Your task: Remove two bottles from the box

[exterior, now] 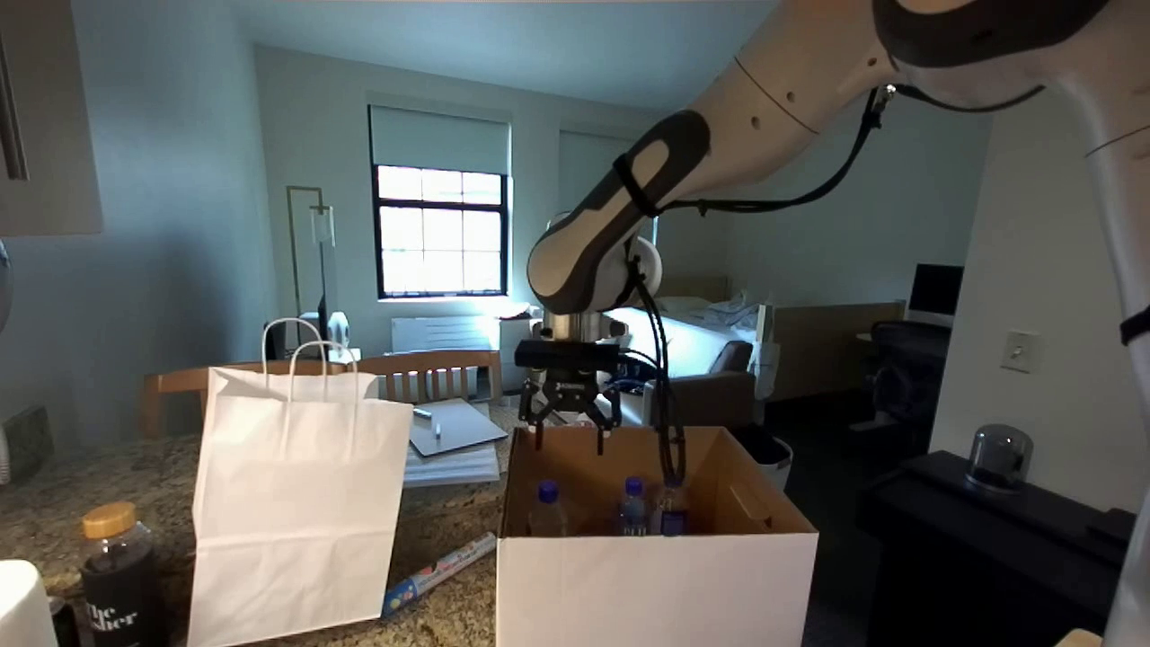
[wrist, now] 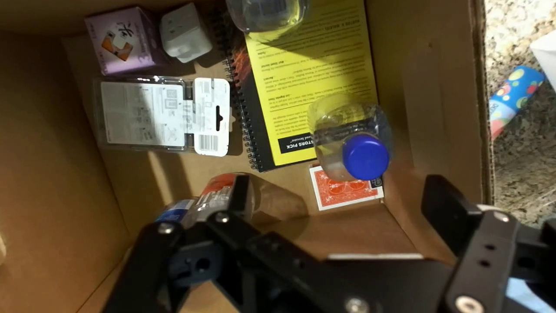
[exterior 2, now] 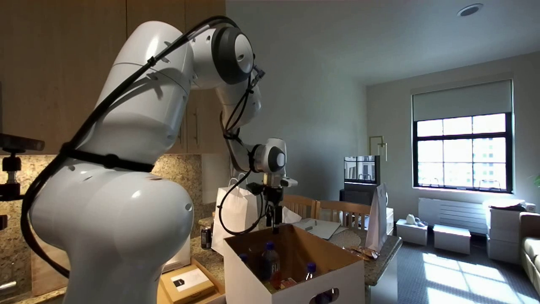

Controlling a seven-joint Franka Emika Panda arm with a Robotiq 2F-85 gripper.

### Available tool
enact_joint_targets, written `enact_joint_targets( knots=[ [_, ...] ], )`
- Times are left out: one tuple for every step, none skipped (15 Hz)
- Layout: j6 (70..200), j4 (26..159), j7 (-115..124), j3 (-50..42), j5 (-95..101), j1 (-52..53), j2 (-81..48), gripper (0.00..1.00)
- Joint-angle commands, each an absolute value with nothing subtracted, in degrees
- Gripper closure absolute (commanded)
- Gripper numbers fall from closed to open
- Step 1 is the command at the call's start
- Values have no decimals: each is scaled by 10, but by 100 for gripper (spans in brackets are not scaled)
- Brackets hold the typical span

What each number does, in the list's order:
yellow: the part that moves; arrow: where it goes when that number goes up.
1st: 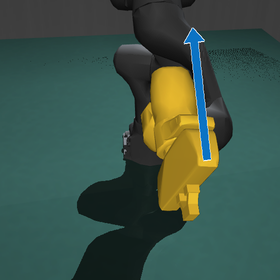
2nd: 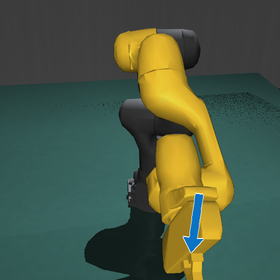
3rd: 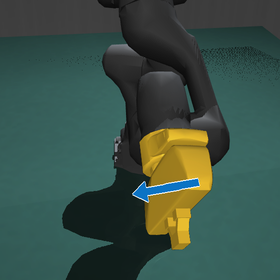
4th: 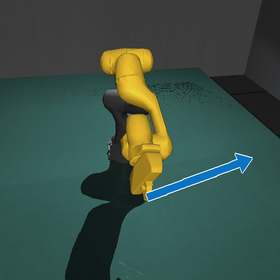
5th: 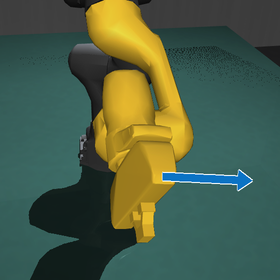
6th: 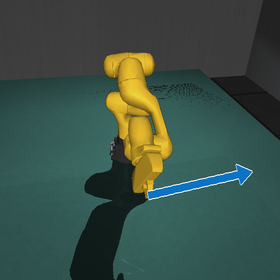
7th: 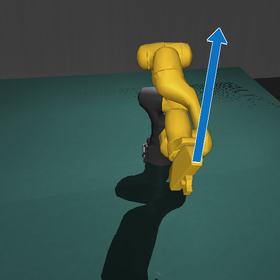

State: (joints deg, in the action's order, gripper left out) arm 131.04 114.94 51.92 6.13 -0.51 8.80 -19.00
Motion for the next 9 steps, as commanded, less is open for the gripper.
enact_joint_targets(
  knots=[
    [1336,1148,527,48,-3,112,-209,0],
    [1343,1148,530,44,3,118,-215,0],
    [1344,1146,528,41,5,121,-220,0],
    [1345,1146,522,39,2,123,-224,0],
    [1348,1146,519,36,2,124,-228,0],
    [1348,1146,517,33,1,125,-231,0],
    [1349,1146,515,31,1,125,-234,0],
    [1350,1144,513,29,-1,125,-239,0],
    [1349,1140,514,28,-4,125,-246,0]
  ],
)
